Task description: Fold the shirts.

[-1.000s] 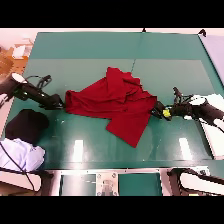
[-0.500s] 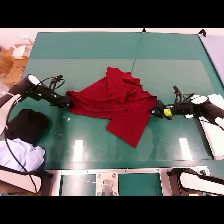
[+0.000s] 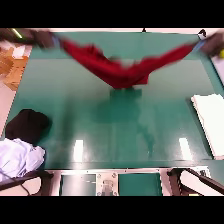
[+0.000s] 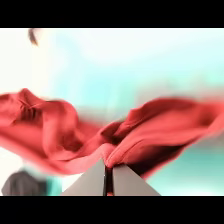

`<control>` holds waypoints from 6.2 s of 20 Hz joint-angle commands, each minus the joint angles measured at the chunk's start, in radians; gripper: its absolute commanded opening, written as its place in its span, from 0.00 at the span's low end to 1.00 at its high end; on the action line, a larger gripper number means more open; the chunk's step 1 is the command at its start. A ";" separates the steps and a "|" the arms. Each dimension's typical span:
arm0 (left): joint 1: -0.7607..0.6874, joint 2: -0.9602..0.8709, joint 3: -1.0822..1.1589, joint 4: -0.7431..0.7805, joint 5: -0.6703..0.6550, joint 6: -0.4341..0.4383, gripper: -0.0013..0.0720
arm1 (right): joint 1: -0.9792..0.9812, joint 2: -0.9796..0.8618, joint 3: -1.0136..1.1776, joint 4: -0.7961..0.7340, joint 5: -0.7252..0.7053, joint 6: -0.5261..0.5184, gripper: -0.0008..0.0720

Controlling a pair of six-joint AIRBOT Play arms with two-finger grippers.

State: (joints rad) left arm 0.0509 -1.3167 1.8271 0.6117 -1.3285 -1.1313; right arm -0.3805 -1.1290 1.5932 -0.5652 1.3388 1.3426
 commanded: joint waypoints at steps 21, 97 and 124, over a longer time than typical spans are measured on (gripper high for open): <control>-0.004 0.261 -0.345 0.139 0.375 -0.213 0.05 | -0.088 0.216 -0.158 0.112 -0.363 -0.135 0.03; 0.087 0.121 0.009 -0.124 0.018 -0.072 0.05 | -0.347 -0.061 -0.012 0.492 0.010 -0.327 0.03; 0.068 -0.350 -0.414 -0.126 0.343 0.095 0.05 | 0.047 -0.404 -0.357 0.129 -0.684 -0.330 0.03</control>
State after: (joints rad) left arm 0.1253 -1.4631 1.4464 0.6167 -1.0801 -1.1515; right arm -0.3729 -1.3083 1.2324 -0.4591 0.7410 1.0100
